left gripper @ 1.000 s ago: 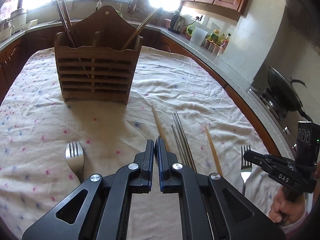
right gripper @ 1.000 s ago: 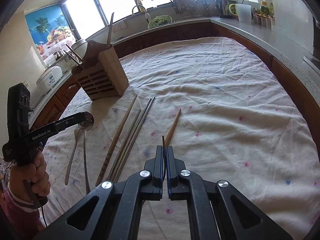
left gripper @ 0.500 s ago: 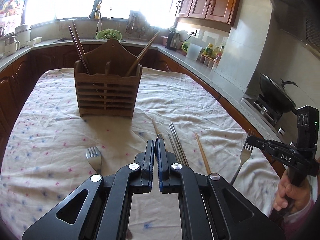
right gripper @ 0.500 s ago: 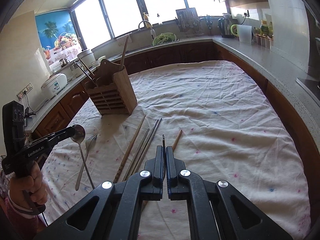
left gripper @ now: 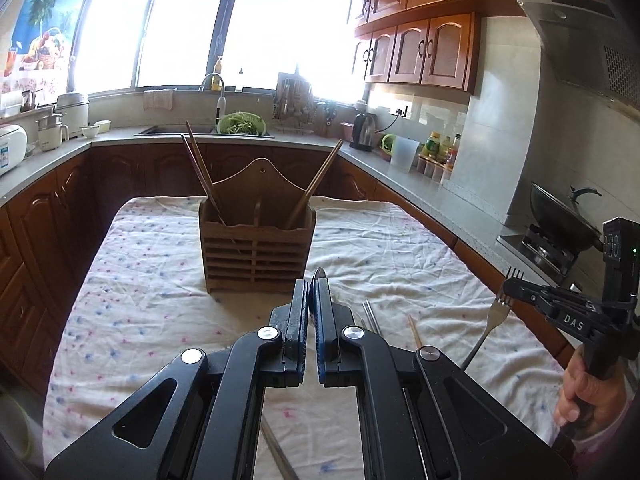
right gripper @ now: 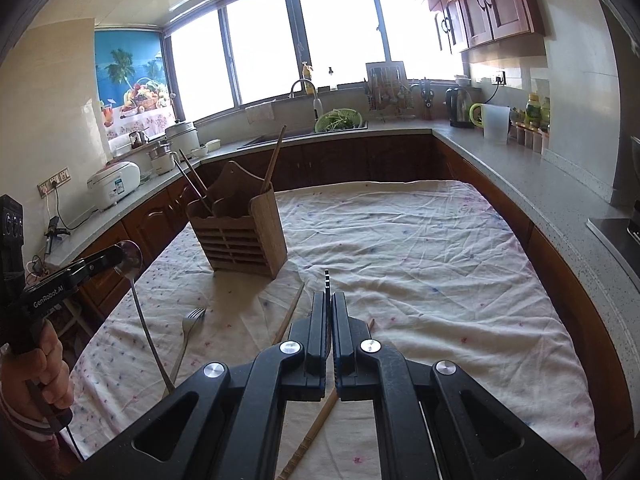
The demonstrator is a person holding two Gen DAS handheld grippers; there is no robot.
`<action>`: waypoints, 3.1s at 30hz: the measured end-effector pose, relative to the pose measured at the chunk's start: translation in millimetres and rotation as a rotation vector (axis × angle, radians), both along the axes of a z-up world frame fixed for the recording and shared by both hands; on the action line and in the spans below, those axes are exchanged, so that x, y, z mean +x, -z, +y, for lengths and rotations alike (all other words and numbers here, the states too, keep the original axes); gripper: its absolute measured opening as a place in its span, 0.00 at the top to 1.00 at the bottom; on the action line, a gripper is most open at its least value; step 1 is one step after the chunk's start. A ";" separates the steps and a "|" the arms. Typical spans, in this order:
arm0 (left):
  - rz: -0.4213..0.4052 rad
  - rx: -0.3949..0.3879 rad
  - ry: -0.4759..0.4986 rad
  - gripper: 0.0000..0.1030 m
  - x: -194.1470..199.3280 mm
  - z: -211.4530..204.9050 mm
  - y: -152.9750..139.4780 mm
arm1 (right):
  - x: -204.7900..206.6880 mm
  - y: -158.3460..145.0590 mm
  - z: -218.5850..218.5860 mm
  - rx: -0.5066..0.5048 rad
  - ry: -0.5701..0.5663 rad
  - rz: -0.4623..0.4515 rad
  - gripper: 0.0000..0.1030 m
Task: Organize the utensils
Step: 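Lift the held spoon and fork upright and carry them over the wooden holder, then lower both tools into the holder and open them to release spoon and fork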
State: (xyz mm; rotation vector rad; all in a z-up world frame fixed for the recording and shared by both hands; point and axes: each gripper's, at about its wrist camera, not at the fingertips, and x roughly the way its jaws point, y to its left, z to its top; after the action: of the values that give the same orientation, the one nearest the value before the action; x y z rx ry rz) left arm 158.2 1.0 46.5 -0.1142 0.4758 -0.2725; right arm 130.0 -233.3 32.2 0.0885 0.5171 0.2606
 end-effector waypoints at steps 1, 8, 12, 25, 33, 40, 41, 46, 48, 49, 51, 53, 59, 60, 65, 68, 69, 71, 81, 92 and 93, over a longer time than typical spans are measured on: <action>-0.002 0.000 -0.005 0.98 0.1 1.8 -0.2 | 0.3 -1.3 1.6 -0.001 -0.002 -0.004 0.98; -0.016 -0.011 -0.041 0.98 1.0 14.1 -1.5 | 4.8 -6.3 8.9 -0.003 -0.013 -0.018 0.98; -0.023 -0.015 -0.063 0.98 3.7 20.6 -3.8 | 9.1 -10.0 12.4 -0.005 -0.017 -0.027 0.98; -0.052 -0.021 -0.120 0.98 22.3 38.9 -10.7 | 31.8 -20.8 27.4 0.001 -0.037 -0.053 0.98; -0.084 -0.009 -0.164 0.98 48.3 54.8 -22.7 | 54.3 -33.0 41.3 0.001 -0.057 -0.076 0.98; -0.153 0.011 -0.225 0.98 77.5 74.3 -47.9 | 81.7 -56.7 53.6 -0.002 -0.065 -0.135 0.98; -0.165 0.014 -0.234 0.98 81.8 76.7 -51.7 | 86.6 -61.3 55.7 0.000 -0.065 -0.146 0.98; -0.224 0.032 -0.296 0.98 105.7 91.0 -70.0 | 111.7 -84.4 68.5 0.002 -0.069 -0.211 0.98; -0.247 0.041 -0.323 0.98 116.7 95.4 -75.7 | 122.6 -92.0 74.6 0.001 -0.070 -0.231 0.98; -0.256 0.047 -0.336 0.98 122.5 97.2 -78.1 | 128.0 -95.1 77.2 0.000 -0.072 -0.240 0.98; -0.280 0.066 -0.363 0.98 133.7 99.7 -81.9 | 139.2 -100.1 83.9 -0.007 -0.074 -0.256 0.98; -0.301 0.086 -0.386 0.98 144.2 100.6 -83.9 | 149.5 -102.6 91.0 -0.015 -0.078 -0.266 0.98; -0.317 0.147 -0.421 0.98 174.5 92.3 -68.8 | 174.5 -92.2 111.0 -0.039 -0.086 -0.270 0.98; -0.319 0.162 -0.426 0.98 177.3 88.5 -63.8 | 177.8 -88.2 114.5 -0.046 -0.087 -0.268 0.98; -0.300 0.196 -0.433 0.98 186.0 72.8 -35.8 | 188.7 -66.4 127.7 -0.079 -0.088 -0.249 0.98; -0.277 0.201 -0.424 0.98 190.3 66.0 -21.9 | 193.1 -53.0 132.6 -0.085 -0.085 -0.232 0.98; -0.272 0.211 -0.424 0.98 190.9 61.5 -18.7 | 194.9 -49.1 133.1 -0.083 -0.085 -0.222 0.98; -0.261 0.219 -0.412 0.98 191.1 55.8 -11.5 | 198.7 -41.5 132.9 -0.074 -0.084 -0.201 0.98; -0.193 0.250 -0.333 0.97 196.8 35.2 12.8 | 207.1 -12.8 139.5 -0.064 -0.105 -0.106 0.98; -0.103 0.182 -0.325 0.97 203.5 47.7 26.1 | 209.4 -10.9 135.8 -0.046 -0.117 -0.078 0.97; -0.101 0.179 -0.324 0.97 203.3 48.0 25.9 | 210.0 -11.0 136.5 -0.044 -0.116 -0.076 0.97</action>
State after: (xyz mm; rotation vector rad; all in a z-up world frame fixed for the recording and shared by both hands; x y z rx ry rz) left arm 361.6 49.0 20.7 -0.0017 0.3726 0.0816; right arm 340.0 -96.8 43.2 0.0058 0.4524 0.3642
